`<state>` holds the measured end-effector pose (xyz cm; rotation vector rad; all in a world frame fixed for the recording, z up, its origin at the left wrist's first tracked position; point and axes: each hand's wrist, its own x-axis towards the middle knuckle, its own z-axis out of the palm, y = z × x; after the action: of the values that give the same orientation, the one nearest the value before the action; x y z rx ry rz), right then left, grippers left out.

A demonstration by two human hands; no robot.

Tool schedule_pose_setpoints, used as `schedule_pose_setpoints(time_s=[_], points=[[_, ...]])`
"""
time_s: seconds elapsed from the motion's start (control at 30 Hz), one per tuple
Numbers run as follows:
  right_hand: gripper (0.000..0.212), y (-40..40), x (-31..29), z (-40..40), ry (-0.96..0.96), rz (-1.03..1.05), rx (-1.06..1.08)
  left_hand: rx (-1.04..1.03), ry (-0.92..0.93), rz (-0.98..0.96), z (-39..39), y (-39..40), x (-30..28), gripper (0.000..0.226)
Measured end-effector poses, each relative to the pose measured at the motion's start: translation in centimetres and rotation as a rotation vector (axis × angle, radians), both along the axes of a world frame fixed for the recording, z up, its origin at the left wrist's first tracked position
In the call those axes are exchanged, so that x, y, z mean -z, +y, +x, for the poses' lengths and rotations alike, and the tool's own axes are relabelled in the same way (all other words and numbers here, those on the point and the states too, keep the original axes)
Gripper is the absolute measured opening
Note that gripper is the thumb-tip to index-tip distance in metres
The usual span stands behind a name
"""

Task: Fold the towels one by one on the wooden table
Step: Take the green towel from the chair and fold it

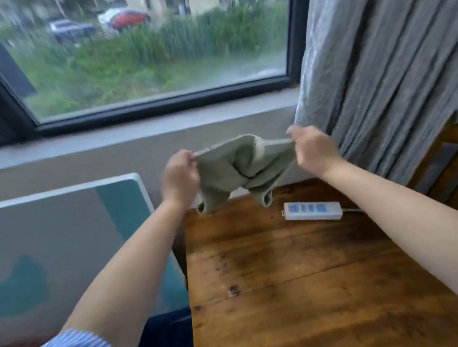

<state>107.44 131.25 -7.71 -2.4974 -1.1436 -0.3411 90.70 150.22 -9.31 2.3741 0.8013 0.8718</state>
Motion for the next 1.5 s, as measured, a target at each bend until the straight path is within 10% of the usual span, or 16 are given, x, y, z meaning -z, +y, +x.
schedule_pose_setpoints(time_s=[0.07, 0.23, 0.37, 0.7, 1.03, 1.5], points=[[0.035, -1.3, -2.2, 1.4, 0.016, 0.139, 0.139, -0.103, -0.087, 0.038, -1.5, 1.8, -1.8, 0.020], [0.029, -2.9, -4.3, 0.9, -0.003, -0.330, 0.025, -0.087, 0.470, 0.119, -3.4, 2.3, -3.2, 0.026], [0.035, -2.5, -4.0, 0.9, -0.140, 0.039, 0.214, -0.175, 0.107, 0.138, -2.8, 1.7, -4.1, 0.022], [0.029, -2.7, -3.1, 1.1, 0.029, -0.251, 0.266, -0.087, 0.494, 0.323, -2.5, 2.0, -3.1, 0.022], [0.033, -0.1, -2.0, 3.2, 0.053, 0.104, 0.203, -0.187, 0.265, 0.201, -0.8, 3.4, -3.7, 0.023], [0.028, -11.2, 18.1, -5.9, 0.157, -0.788, -0.269, 0.460, 1.276, 0.223, -11.2, -4.4, 13.9, 0.022]])
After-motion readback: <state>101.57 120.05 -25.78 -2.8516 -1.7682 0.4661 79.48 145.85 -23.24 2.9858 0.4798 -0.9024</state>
